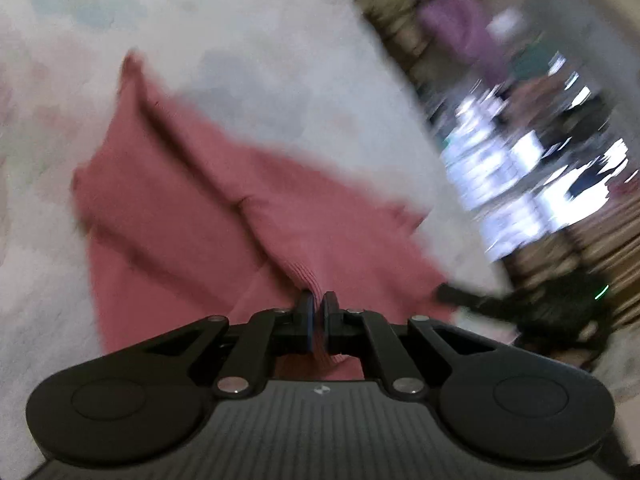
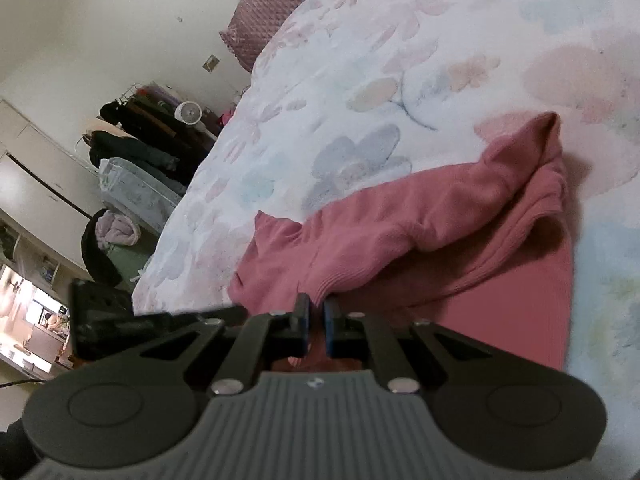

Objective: Fold small clothes

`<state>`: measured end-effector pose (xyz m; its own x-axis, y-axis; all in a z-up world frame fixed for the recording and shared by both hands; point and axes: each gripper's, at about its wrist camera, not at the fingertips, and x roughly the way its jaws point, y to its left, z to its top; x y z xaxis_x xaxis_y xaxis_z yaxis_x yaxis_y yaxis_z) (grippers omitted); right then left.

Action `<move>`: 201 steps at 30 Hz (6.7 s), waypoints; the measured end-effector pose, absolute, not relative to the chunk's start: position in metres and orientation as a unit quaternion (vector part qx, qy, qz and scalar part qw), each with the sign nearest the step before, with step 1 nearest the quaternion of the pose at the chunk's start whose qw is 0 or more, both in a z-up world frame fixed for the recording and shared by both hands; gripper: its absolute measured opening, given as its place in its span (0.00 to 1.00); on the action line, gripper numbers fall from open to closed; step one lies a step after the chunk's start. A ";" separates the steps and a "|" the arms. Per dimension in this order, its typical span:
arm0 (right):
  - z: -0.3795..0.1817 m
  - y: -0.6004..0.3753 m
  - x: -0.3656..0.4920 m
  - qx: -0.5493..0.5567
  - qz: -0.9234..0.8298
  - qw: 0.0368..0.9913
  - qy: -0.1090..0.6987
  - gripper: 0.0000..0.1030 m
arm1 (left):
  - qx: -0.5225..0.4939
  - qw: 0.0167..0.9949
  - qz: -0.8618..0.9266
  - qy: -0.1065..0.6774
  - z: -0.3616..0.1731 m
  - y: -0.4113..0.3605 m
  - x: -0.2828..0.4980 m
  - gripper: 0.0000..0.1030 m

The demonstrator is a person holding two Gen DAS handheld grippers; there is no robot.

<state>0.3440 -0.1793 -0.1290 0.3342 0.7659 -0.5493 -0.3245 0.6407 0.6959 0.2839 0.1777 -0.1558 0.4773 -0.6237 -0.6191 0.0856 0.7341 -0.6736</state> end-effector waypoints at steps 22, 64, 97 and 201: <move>-0.151 -0.244 0.482 0.321 0.127 0.765 0.544 0.62 | -0.300 0.835 -0.017 0.462 -0.140 0.265 0.403 0.71; -0.128 -0.221 0.306 0.101 0.261 0.845 0.457 0.37 | -0.177 0.886 -0.109 0.415 -0.128 0.216 0.167 0.42; -0.105 -0.297 0.146 0.111 0.195 0.845 0.485 0.51 | -0.255 0.837 -0.104 0.472 -0.124 0.209 0.057 0.57; -0.142 -0.392 0.166 0.313 0.371 0.752 0.446 0.07 | -0.357 0.783 -0.237 0.451 -0.138 0.246 0.086 0.13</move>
<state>0.1656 -0.3918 -0.1421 0.3269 0.8367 -0.4394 -0.2789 0.5297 0.8010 0.0855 0.2459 -0.1379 0.4798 -0.6937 -0.5373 0.0498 0.6329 -0.7727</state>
